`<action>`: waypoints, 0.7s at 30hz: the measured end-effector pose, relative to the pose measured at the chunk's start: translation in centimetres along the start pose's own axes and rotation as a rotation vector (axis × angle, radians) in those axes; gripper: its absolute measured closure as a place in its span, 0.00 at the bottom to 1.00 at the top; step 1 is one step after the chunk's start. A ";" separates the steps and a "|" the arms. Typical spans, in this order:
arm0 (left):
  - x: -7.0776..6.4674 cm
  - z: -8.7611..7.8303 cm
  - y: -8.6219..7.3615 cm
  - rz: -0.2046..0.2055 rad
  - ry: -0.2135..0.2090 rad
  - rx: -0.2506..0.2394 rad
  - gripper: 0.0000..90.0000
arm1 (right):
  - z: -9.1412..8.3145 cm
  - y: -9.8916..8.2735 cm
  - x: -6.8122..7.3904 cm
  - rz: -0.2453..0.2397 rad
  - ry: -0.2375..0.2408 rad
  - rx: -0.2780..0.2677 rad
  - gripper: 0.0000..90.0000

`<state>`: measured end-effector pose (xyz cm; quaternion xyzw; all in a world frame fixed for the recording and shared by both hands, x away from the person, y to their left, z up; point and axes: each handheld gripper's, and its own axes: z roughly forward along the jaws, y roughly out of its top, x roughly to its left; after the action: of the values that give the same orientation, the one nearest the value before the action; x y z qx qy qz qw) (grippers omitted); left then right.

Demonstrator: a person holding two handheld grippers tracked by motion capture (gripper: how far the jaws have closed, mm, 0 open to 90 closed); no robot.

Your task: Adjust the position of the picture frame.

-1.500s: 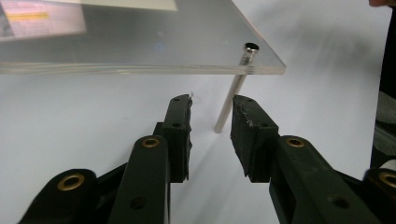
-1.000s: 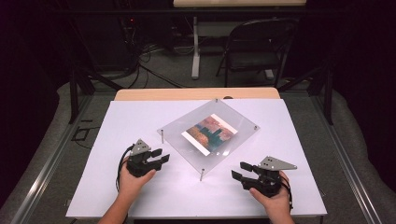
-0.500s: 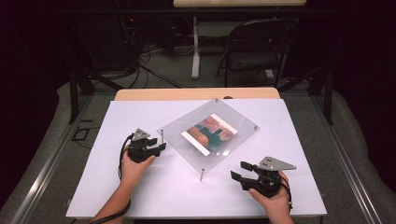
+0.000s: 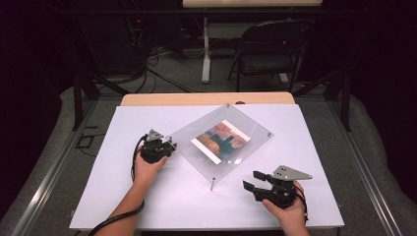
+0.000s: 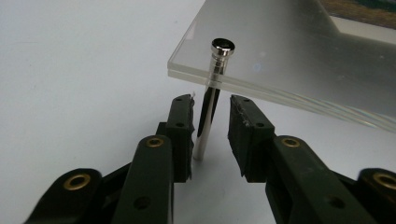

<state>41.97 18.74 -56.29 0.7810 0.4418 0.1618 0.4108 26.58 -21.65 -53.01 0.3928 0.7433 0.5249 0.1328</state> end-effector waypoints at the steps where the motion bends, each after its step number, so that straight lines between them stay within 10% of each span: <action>1: 0.0 0.1 0.0 -0.003 -0.006 0.000 0.80 | 0.0 0.0 0.1 0.000 0.003 0.014 0.48; 12: 0.0 0.1 0.2 0.018 0.014 0.008 0.94 | 0.7 -0.5 1.1 -0.017 0.022 0.047 0.50; 21: -0.5 -1.3 0.8 -0.001 -0.061 0.023 0.94 | 1.3 -1.1 1.7 -0.038 0.059 0.088 0.57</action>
<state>41.36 18.76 -54.82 0.7900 0.4313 0.1326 0.4151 25.76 -19.66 -54.16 0.3684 0.7767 0.5003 0.1035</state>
